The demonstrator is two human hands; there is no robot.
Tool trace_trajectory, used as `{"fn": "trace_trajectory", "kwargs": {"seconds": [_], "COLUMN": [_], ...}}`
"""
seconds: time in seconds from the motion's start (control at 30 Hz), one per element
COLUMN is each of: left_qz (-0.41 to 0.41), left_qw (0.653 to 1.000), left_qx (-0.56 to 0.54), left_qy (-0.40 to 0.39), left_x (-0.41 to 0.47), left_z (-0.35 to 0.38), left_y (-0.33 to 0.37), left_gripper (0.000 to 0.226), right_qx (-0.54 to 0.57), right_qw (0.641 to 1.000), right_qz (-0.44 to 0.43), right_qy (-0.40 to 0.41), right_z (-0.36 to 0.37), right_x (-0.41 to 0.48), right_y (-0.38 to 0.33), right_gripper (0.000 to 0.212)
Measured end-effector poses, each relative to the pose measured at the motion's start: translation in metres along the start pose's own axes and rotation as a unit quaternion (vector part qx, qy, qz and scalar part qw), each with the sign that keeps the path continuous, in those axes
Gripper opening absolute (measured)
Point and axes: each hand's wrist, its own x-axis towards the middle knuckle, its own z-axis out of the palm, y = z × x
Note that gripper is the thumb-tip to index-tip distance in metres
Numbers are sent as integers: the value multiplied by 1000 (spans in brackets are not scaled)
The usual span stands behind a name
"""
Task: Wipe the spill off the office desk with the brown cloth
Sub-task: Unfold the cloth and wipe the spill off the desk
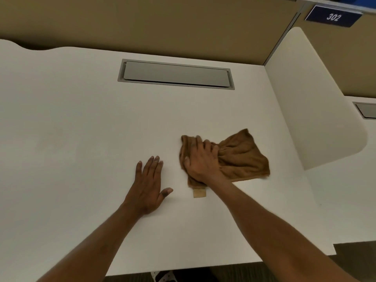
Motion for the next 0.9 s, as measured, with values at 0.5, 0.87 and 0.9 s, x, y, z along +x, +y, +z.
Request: {"fn": "trace_trajectory", "kwargs": {"seconds": [0.5,0.87,0.9], "left_qz": [1,50,44], "left_qw": [999,996,996], "left_qx": [-48,-68,-72], "left_qy": [-6,2,16], "left_x": [-11,-34,-32], "left_z": [-9,0,-1], "left_y": [4,39,42], "left_gripper": [90,59,55], "right_qx": [29,83,58], "right_qw": [997,991,990], "right_qz": [-71,-90,-106], "right_qy": [7,-45,-68], "right_z": [15,-37,-42], "right_x": [-134,-125,-117], "right_y": [-48,8,18], "right_gripper": [68,72,72]}}
